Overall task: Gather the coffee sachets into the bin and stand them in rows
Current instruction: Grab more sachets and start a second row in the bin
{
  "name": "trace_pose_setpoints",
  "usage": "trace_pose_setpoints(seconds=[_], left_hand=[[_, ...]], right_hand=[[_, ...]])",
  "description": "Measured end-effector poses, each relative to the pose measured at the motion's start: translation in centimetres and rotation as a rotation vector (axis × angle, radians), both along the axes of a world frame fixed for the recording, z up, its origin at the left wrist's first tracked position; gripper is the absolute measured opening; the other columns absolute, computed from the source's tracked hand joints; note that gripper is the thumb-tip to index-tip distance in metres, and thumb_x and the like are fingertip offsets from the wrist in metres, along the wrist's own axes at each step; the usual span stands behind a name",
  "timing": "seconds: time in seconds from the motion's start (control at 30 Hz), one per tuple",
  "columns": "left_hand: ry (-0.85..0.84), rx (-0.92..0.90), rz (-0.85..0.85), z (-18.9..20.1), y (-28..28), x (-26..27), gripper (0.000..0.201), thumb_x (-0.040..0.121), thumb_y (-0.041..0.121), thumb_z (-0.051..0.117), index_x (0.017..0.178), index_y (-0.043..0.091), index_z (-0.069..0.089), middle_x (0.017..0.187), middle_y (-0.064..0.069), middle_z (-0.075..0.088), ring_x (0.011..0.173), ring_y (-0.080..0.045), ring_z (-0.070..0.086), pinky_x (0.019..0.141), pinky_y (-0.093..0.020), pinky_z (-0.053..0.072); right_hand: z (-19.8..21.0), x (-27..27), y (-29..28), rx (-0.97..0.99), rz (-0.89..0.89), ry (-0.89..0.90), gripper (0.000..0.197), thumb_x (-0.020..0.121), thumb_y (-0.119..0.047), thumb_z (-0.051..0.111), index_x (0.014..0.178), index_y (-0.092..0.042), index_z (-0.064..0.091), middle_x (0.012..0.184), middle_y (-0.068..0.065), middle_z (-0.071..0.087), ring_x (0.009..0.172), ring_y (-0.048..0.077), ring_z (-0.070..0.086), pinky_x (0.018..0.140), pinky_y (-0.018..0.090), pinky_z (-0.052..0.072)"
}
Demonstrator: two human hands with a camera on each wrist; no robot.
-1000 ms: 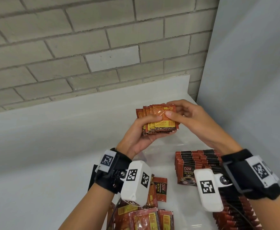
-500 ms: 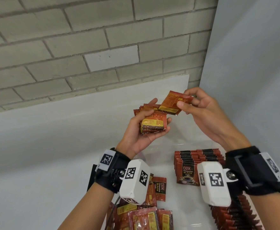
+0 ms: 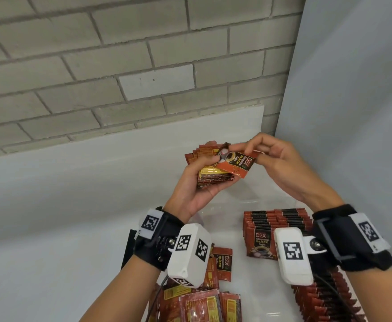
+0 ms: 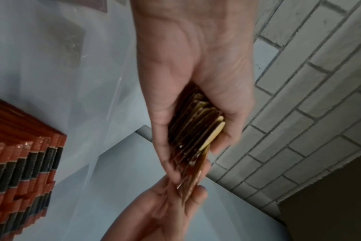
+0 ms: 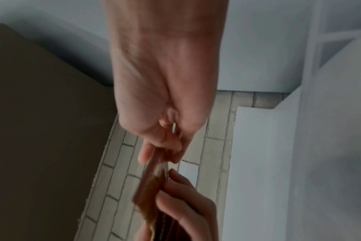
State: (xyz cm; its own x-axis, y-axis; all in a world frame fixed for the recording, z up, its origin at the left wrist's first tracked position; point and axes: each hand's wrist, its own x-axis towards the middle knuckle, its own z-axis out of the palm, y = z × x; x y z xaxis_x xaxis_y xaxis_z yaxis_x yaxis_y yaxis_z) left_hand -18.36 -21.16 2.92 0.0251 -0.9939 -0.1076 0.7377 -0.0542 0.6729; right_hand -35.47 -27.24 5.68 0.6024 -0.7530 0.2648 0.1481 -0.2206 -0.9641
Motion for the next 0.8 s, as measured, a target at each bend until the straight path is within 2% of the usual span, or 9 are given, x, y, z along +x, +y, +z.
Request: trace_pose_setpoints(seconds=[0.1,0.2,0.3,0.37,0.47,0.53,0.6,0.67,0.8], left_hand=[[0.022,-0.042,0.078,-0.2,-0.2,0.1,0.029,0.079,0.004,0.057,0.101,0.020,0.066,0.104,-0.012,0.071,0.090,-0.029,0.070,0.072,-0.042,0.060],[-0.004,-0.051,0.110,-0.3,-0.2,0.1,0.035,0.081,0.004,0.060,0.112,0.018,0.066,0.103,-0.012,0.071,0.091,-0.027,0.070,0.078,-0.042,0.059],[-0.027,-0.055,0.134,-0.4,-0.2,0.0,0.054,0.081,0.005,0.062,0.133,0.010,0.050,0.108,-0.014,0.068,0.094,-0.027,0.069,0.078,-0.041,0.059],[-0.041,-0.070,0.151,-0.4,-0.2,0.2,0.052,0.080,0.006,0.062,0.131,0.014,0.053,0.110,-0.013,0.068,0.096,-0.026,0.068,0.081,-0.041,0.058],[-0.060,-0.059,0.176,-0.5,-0.3,0.5,0.060,0.080,0.006,0.063,0.138,0.007,0.046,0.117,-0.017,0.063,0.097,-0.027,0.068,0.079,-0.040,0.058],[-0.062,-0.081,0.182,-0.5,-0.4,0.5,0.047,0.081,0.004,0.061,0.126,0.015,0.057,0.112,-0.014,0.066,0.096,-0.025,0.068,0.080,-0.040,0.058],[-0.059,-0.118,0.178,-0.4,-0.4,0.4,0.033,0.084,0.003,0.054,0.104,0.025,0.069,0.104,-0.009,0.070,0.096,-0.025,0.066,0.085,-0.041,0.056],[-0.049,-0.134,0.158,-0.3,-0.3,0.4,0.036,0.087,0.002,0.050,0.089,0.028,0.075,0.100,-0.007,0.071,0.098,-0.025,0.065,0.087,-0.041,0.054],[-0.025,-0.095,0.123,-0.3,-0.3,0.3,0.029,0.090,0.010,0.052,0.081,0.022,0.076,0.096,-0.007,0.071,0.096,-0.023,0.064,0.088,-0.040,0.052]], right_hand=[[0.5,0.1,-0.1,0.252,-0.090,-0.152,0.008,0.093,-0.006,0.052,0.095,-0.011,0.058,0.102,0.007,0.073,0.100,0.018,0.067,0.085,0.027,0.051],[0.4,0.2,0.1,0.362,-0.116,-0.067,0.033,0.079,-0.031,0.065,0.102,-0.009,0.057,0.102,0.009,0.067,0.089,0.017,0.069,0.077,0.025,0.054],[0.1,0.5,0.4,0.424,-0.062,0.065,0.048,0.069,-0.021,0.074,0.109,-0.003,0.057,0.108,0.014,0.067,0.090,0.019,0.070,0.078,0.025,0.057],[0.1,0.6,0.6,0.464,-0.012,0.092,0.037,0.070,-0.014,0.073,0.102,0.001,0.062,0.100,0.014,0.071,0.088,0.019,0.070,0.078,0.025,0.058],[-0.1,0.4,0.4,0.493,-0.016,0.093,0.020,0.071,-0.011,0.071,0.087,0.001,0.068,0.086,0.013,0.072,0.081,0.019,0.071,0.072,0.023,0.058],[0.1,0.3,0.4,0.507,-0.028,0.112,0.018,0.070,-0.013,0.072,0.084,-0.002,0.069,0.079,0.011,0.072,0.074,0.016,0.070,0.068,0.021,0.057],[0.1,0.3,0.5,0.514,-0.026,0.134,0.017,0.069,-0.015,0.072,0.083,-0.005,0.070,0.076,0.009,0.072,0.070,0.014,0.070,0.066,0.020,0.057],[0.2,0.4,0.6,0.506,-0.025,0.161,0.016,0.070,-0.017,0.071,0.082,-0.007,0.069,0.076,0.007,0.073,0.069,0.012,0.070,0.063,0.018,0.056],[1.2,-0.2,0.5,0.380,-0.055,0.287,0.016,0.070,-0.022,0.073,0.081,-0.012,0.067,0.075,0.000,0.072,0.063,0.007,0.062,0.059,0.015,0.050]])
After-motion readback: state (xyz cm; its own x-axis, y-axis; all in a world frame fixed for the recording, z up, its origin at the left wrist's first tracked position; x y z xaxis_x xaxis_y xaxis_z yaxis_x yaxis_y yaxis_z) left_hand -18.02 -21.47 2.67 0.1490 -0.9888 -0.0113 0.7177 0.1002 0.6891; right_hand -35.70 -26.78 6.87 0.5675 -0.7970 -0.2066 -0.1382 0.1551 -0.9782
